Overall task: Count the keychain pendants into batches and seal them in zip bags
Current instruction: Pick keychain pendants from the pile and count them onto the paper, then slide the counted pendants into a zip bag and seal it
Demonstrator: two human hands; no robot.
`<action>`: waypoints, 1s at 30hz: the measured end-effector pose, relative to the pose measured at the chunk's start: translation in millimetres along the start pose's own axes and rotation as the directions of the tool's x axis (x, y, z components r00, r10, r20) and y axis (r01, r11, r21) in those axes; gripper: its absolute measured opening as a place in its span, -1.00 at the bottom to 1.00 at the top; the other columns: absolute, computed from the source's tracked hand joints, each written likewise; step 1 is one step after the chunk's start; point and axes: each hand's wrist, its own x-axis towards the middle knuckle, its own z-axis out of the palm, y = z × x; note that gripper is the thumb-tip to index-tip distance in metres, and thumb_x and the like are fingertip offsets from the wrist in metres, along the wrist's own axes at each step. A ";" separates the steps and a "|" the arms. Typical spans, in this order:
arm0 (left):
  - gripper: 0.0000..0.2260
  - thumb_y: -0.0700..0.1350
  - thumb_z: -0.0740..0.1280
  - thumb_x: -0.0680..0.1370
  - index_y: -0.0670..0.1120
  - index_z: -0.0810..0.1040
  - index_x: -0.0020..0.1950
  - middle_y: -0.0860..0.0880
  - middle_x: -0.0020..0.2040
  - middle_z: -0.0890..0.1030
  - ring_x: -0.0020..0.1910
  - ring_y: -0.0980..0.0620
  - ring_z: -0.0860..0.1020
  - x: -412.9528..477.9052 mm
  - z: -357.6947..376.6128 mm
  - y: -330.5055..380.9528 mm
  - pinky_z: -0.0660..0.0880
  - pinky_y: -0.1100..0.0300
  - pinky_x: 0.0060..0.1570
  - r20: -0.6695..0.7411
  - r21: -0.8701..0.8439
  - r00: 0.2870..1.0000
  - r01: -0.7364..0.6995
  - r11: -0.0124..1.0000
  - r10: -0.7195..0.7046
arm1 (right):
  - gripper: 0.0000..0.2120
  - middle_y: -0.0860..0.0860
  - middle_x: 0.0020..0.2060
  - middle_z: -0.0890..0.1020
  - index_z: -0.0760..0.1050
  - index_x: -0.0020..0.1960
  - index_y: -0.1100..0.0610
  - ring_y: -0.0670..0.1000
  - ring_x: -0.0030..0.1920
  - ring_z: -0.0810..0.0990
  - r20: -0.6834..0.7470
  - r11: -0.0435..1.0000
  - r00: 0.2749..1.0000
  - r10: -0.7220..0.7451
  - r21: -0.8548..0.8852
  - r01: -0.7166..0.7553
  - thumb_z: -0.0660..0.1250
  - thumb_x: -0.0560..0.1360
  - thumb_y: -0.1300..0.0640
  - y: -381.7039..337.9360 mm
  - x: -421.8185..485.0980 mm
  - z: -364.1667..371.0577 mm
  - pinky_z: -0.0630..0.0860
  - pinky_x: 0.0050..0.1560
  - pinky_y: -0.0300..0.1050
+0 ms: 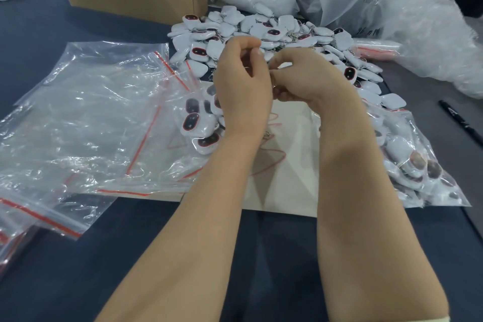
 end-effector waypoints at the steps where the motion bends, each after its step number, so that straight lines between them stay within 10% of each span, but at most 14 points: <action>1: -0.88 -0.30 0.24 0.54 -0.20 0.56 -0.02 0.00 -0.15 0.57 -0.14 0.06 0.54 -1.0 0.5 2.1 0.50 0.19 -0.02 0.006 0.006 1.000 -0.023 1.000 0.023 | -0.96 -0.03 -0.44 0.62 0.49 -0.07 0.14 -0.11 -0.49 0.53 0.019 1.000 1.000 -0.006 -0.013 0.007 0.33 0.49 0.24 -1.3 -1.1 1.1 0.54 -0.38 -0.27; 4: -0.88 -0.31 0.24 0.53 -0.21 0.56 -0.01 -0.05 -0.10 0.59 -0.11 0.04 0.55 -3.8 1.8 6.9 0.49 0.20 -0.01 0.014 0.017 0.995 -0.099 0.995 0.098 | -0.78 -0.13 -0.51 0.54 0.46 0.15 0.24 -0.12 -0.53 0.41 0.023 0.999 0.999 -0.036 0.010 0.036 0.28 0.51 0.25 -2.4 -0.7 1.7 0.40 -0.46 -0.29; 13: -0.89 -0.33 0.26 0.53 -0.23 0.56 -0.03 0.01 -0.17 0.56 -0.17 0.06 0.53 0.7 0.0 15.5 0.50 0.24 -0.05 -0.062 -0.063 0.994 -0.093 0.994 0.089 | -0.84 -0.08 -0.45 0.45 0.56 -0.16 0.17 -0.09 -0.37 0.38 0.040 0.938 0.994 -0.101 -0.329 0.108 0.25 0.53 0.15 -10.6 -2.1 -0.4 0.33 -0.30 -0.20; 18: -0.89 -0.32 0.25 0.54 -0.24 0.56 -0.01 -0.04 -0.14 0.58 -0.13 0.02 0.55 -1.4 1.0 17.6 0.51 0.19 -0.04 -0.033 -0.064 0.992 -0.122 0.990 0.120 | -0.71 0.09 0.00 0.55 0.44 0.12 0.16 0.04 -0.07 0.55 -0.222 0.992 0.974 0.038 -0.108 -0.063 0.40 0.46 0.10 -1.8 6.4 8.1 0.51 -0.15 -0.15; 22: -0.89 -0.32 0.25 0.54 -0.24 0.56 -0.01 -0.01 -0.15 0.57 -0.16 0.08 0.53 -1.6 0.4 17.6 0.50 0.26 -0.06 -0.021 -0.074 0.991 -0.132 0.989 0.131 | -0.74 0.17 -0.19 0.52 0.50 0.17 0.38 0.05 -0.25 0.47 -0.027 0.984 0.995 0.100 0.151 -0.095 0.24 0.55 0.25 -0.5 4.7 11.2 0.56 -0.26 -0.16; 30: -0.73 -0.33 0.23 0.46 -0.29 0.53 0.14 -0.12 0.05 0.57 0.06 -0.02 0.54 6.5 -14.0 23.5 0.47 0.16 0.14 0.061 0.012 0.945 -0.322 0.947 0.320 | -0.80 0.18 -0.24 0.55 0.51 -0.10 0.27 0.09 -0.24 0.53 -0.195 0.777 0.975 -0.107 0.596 0.204 0.16 0.63 0.27 -20.7 -8.7 1.1 0.52 -0.17 -0.10</action>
